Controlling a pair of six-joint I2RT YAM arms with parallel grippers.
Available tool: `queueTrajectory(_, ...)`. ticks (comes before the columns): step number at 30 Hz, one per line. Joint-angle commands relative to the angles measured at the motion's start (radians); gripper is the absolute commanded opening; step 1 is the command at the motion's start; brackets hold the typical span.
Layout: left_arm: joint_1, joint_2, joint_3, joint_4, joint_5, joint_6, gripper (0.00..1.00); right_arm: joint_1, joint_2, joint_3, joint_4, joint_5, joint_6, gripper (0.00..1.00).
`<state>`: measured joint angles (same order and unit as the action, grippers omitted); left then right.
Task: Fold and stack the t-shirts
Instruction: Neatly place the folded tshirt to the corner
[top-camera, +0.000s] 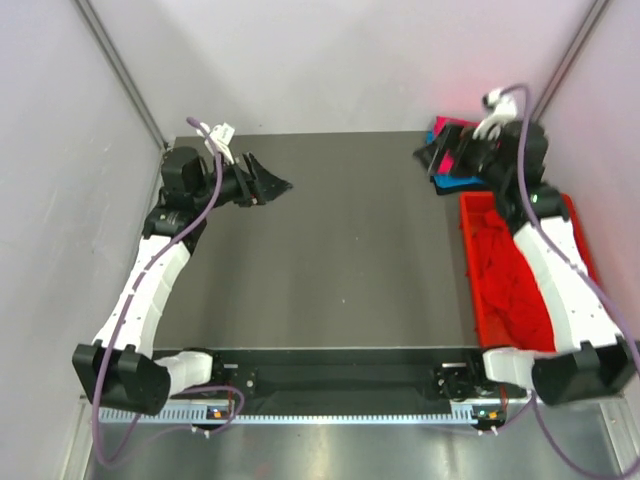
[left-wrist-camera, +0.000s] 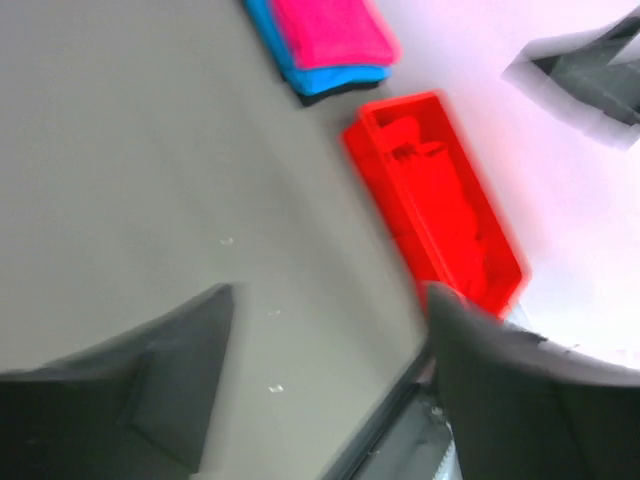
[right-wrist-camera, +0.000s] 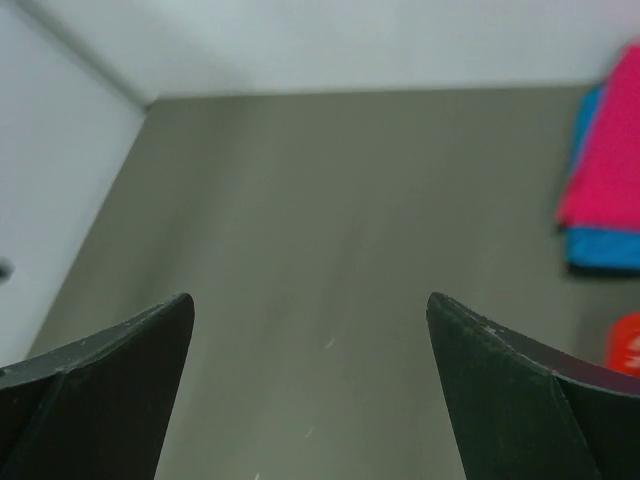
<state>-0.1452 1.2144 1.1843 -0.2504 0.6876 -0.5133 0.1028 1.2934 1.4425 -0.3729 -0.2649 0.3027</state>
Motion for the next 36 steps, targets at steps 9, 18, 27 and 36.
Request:
queueTrajectory(9,0.004,-0.252,-0.049,0.034,-0.011,0.004,0.99,0.144,-0.422,-0.435,-0.053,-0.083,0.178,1.0)
queueTrajectory(18,0.004,-0.309,-0.061,-0.016,-0.036,0.047,0.99,0.144,-0.505,-0.384,-0.141,-0.007,0.142,1.0)
queueTrajectory(27,0.004,-0.315,-0.061,-0.01,-0.023,0.033,0.99,0.146,-0.517,-0.363,-0.15,0.006,0.154,1.0)
queueTrajectory(36,0.004,-0.323,-0.066,0.003,-0.019,0.021,0.99,0.144,-0.526,-0.356,-0.166,0.019,0.151,1.0)
